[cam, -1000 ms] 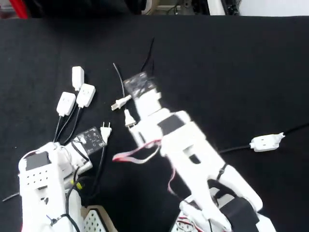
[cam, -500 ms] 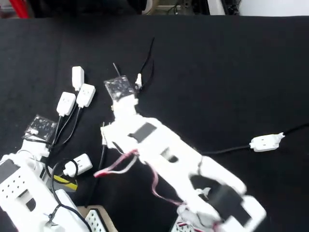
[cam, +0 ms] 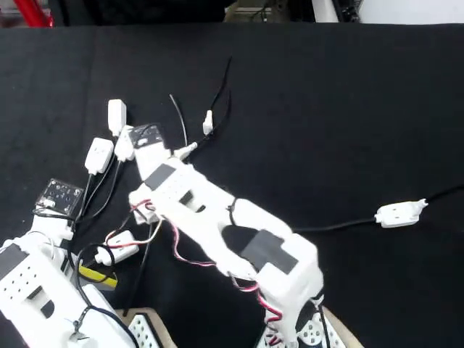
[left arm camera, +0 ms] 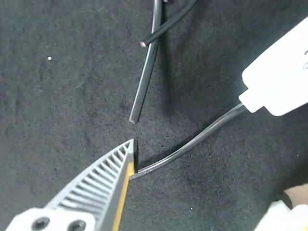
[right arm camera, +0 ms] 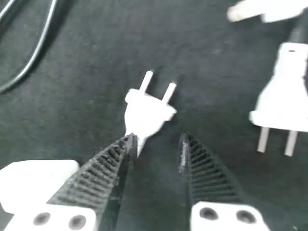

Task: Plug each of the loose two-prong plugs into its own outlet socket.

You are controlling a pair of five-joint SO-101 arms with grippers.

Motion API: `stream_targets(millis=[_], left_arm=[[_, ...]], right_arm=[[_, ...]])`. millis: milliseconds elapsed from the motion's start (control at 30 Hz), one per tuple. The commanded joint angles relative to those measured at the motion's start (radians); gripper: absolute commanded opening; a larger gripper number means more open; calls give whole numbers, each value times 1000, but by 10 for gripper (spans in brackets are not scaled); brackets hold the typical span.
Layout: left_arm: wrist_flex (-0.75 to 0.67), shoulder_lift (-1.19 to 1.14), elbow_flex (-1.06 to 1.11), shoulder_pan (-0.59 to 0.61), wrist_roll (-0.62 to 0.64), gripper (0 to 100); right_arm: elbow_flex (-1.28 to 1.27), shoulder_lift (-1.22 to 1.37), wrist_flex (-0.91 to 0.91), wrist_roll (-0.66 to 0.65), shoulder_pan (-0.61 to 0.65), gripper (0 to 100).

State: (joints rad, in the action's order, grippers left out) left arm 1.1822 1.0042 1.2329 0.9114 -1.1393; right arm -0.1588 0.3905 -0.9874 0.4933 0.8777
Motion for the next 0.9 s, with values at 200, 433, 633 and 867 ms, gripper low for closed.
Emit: stream_targets(millis=[200, 433, 633, 867], left_arm=[[-2, 11, -5, 12, -5, 583], [2, 11, -5, 8, -5, 583], [9, 12, -24, -10, -6, 584], [278, 12, -145, -196, -74, 584]], right_arm=[[114, 117, 9, -58, 29, 5], [128, 93, -77, -61, 23, 11], [127, -114, -279, -161, -97, 11], [125, -599, -562, -391, -411, 11]])
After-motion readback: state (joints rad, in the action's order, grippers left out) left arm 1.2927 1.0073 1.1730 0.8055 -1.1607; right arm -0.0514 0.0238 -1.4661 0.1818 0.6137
